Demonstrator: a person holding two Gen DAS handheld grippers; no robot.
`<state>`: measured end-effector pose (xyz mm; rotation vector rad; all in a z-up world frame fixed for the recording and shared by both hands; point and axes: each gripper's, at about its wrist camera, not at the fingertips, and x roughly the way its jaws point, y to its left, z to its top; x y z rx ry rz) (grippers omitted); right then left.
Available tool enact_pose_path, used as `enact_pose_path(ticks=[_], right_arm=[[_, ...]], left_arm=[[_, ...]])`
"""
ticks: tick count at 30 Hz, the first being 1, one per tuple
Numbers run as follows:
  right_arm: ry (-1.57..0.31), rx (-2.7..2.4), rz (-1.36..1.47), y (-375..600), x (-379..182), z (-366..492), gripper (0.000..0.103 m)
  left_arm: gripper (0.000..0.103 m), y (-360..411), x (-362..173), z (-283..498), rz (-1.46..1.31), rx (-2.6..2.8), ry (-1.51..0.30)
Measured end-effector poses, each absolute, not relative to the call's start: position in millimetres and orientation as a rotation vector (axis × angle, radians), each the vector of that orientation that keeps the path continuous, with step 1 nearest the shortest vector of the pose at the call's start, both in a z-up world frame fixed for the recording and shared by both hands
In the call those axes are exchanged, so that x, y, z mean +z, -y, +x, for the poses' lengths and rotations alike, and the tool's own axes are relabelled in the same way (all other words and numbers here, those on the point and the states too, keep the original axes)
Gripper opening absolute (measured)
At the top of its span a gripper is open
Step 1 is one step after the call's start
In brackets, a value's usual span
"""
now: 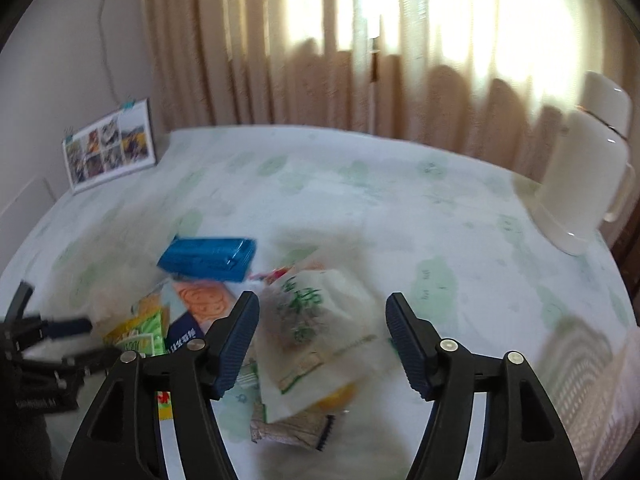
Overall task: Organize snacks
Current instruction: 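Close the right tool on the white bag while the left tool reaches the blue biscuit pack, then grasp the blue biscuit pack with the left tool and lift it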
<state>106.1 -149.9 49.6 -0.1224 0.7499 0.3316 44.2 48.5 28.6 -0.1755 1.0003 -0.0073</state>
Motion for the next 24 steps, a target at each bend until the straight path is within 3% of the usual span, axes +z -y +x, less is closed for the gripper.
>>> enact_pose_path(ticks=[7,12,14,24], right_arm=[[-0.808,0.34,-0.224,138,24,121,0.07],[-0.812,0.352,-0.165,147,21,121,0.047],[-0.812,0.357,-0.156,148,20,120,0.033],[-0.806,0.374,-0.069,162,26,121,0.029]], left_arm=[[0.075,-30,43,82,-0.013,-0.053,-0.973],[0.075,-15,43,112,0.074,-0.094,-0.974],[0.076,-11,42,121,0.104,-0.099,-0.971],[0.078,5,19,163,0.242,-0.173,-1.023]])
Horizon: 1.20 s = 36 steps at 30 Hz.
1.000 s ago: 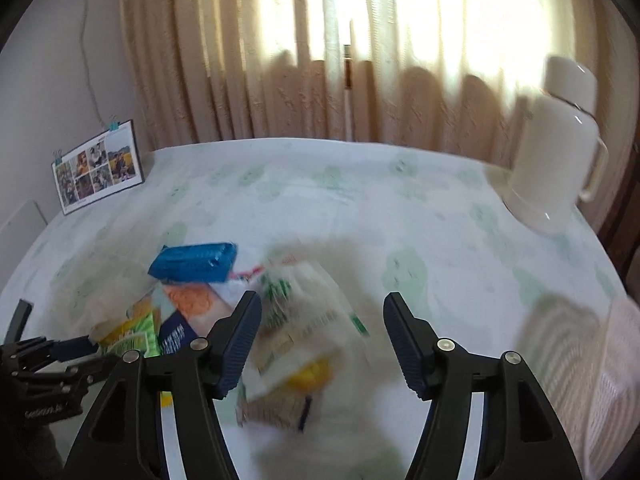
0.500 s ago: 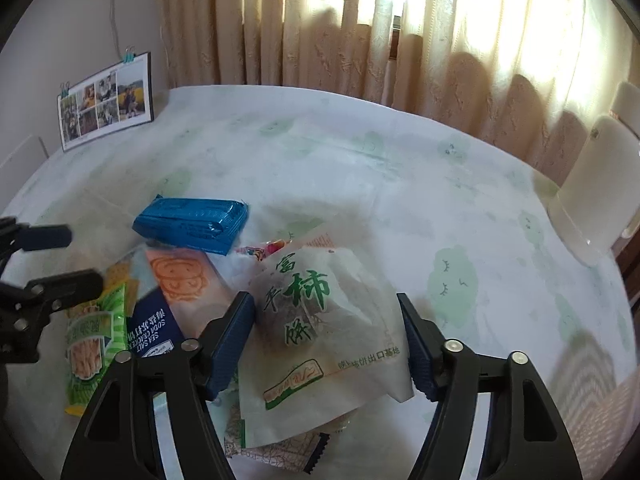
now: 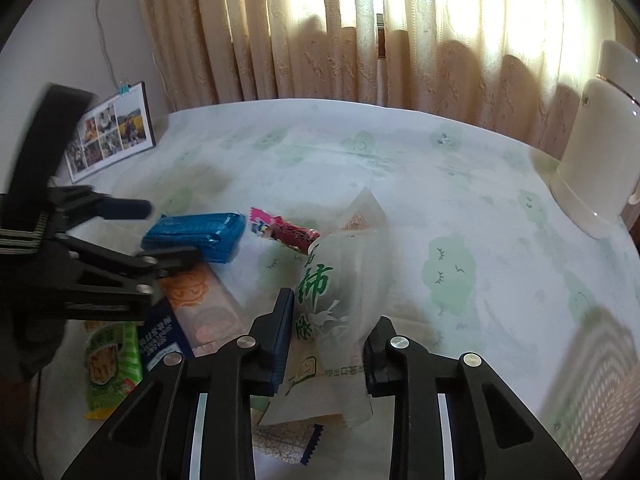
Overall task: Organize snacks
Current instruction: 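Grasp the blue biscuit pack with the left tool and lift it, then carry both packs to the white basket and open both tools inside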
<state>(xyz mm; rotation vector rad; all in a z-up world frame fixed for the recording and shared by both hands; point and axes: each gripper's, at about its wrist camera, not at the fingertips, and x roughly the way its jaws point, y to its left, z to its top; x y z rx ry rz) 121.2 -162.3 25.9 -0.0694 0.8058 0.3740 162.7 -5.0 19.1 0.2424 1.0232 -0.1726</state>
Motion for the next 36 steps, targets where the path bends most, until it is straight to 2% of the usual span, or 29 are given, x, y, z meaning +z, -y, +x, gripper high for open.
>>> enact_pose_path(ticks=[5,7,10,15,21,36], right_arm=[[-0.803,0.404,-0.023,166,30,120,0.027],[-0.804,0.414,-0.007,168,31,120,0.027],[-0.81,0.433,0.021,170,31,120,0.027],[-0.813,0.463,0.076,174,34,120,0.027],[-0.776,0.463,0.116,181,48,114,0.027],[-0.621,0.317,0.268,250,89,72,0.027]], left_arm=[[0.077,3,15,177,0.225,-0.191,-1.05],[0.06,-2,13,179,0.197,-0.208,-1.062],[0.048,-5,16,178,0.163,-0.208,-1.049],[0.045,-8,26,170,0.128,-0.177,-1.004],[0.045,-13,63,150,0.086,-0.132,-0.916],[0.045,27,111,101,0.07,-0.147,-0.797]])
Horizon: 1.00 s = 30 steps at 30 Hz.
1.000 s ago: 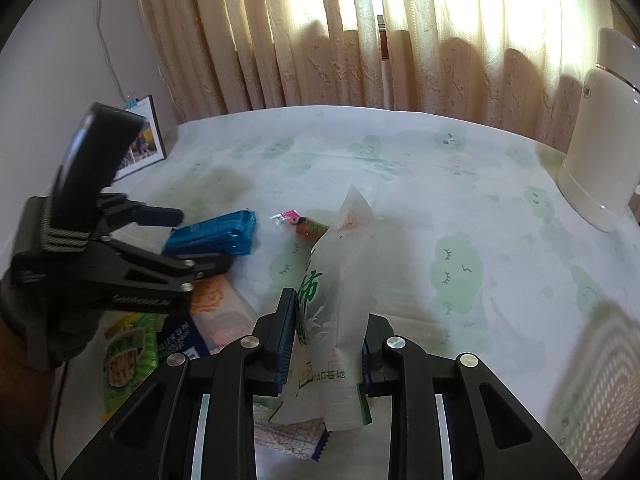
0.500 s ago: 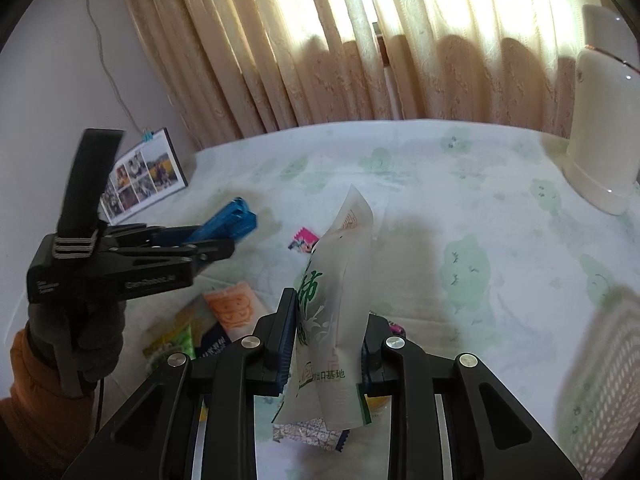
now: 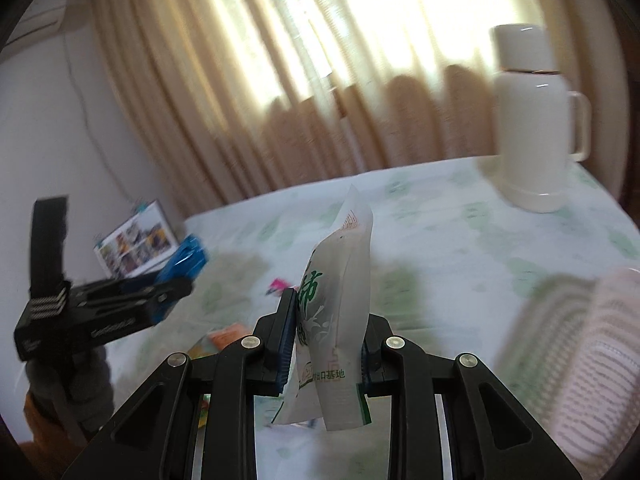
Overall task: Organize snacks
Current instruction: 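Carry both packs to the white basket and open both tools inside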
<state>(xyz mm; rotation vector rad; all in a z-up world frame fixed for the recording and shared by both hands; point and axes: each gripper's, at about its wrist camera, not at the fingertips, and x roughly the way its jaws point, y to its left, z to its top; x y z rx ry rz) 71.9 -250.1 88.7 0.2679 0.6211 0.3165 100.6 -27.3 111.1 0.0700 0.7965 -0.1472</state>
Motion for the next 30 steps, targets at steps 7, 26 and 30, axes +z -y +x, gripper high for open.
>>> enact_pose_path(ticks=[7,26,30], right_arm=[[-0.549,0.14,0.3,297,94,44,0.027],[-0.493,-0.234,0.347,415,84,-24,0.042],[-0.469,-0.275,0.38,435,81,-31,0.042]], left_arm=[[0.045,56,119,84,0.078,-0.193,-0.784],[0.045,167,137,58,0.143,-0.347,-0.755],[0.045,196,139,54,0.17,-0.38,-0.752]])
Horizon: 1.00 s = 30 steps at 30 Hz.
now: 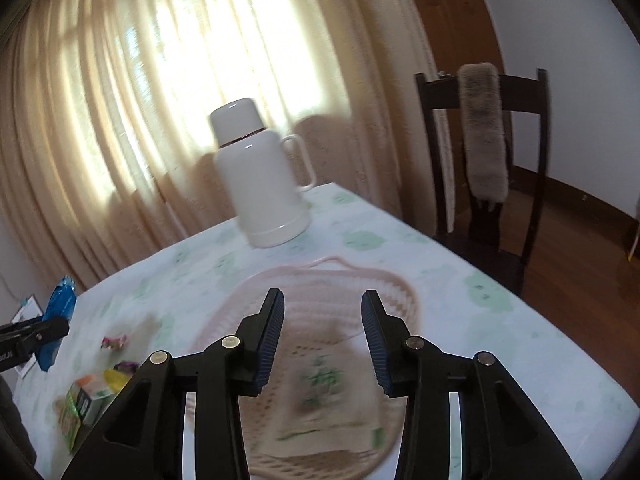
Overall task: Organize snacks
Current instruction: 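Carry both packs to the white basket and open both tools inside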
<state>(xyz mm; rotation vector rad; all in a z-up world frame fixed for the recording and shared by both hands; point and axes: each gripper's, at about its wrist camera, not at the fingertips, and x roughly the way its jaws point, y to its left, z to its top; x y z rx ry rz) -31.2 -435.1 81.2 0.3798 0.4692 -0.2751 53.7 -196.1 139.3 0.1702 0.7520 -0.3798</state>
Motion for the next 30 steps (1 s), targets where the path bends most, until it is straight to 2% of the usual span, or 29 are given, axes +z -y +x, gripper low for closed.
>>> enact_pose_path(ticks=[12,23,24,26,27,28,30], right_arm=[[-0.384,-0.444,0.38,460,71,-45,0.043],[-0.376,-0.462,0.397,466,65,-46,0.047],[-0.371,-0.466,0.402,467,65,-47,0.048],[-0.366,-0.477,0.406,468,65,-48,0.052],[-0.364,-0.482,0.406,468,65,-48,0.053],[-0.364,-0.483,0.405,468,65,-48,0.053],[-0.369,-0.484,0.4,468,65,-47,0.053]], left_arm=[[0.045,288,124,50,0.243,-0.521,-0.781],[0.047,333,104,51,0.255,-0.614,-0.824],[0.05,335,103,52,0.256,-0.618,-0.828],[0.061,336,102,51,0.259,-0.615,-0.82],[0.071,337,103,50,0.264,-0.607,-0.809],[0.075,336,104,48,0.269,-0.598,-0.786],[0.075,335,107,45,0.285,-0.578,-0.752]])
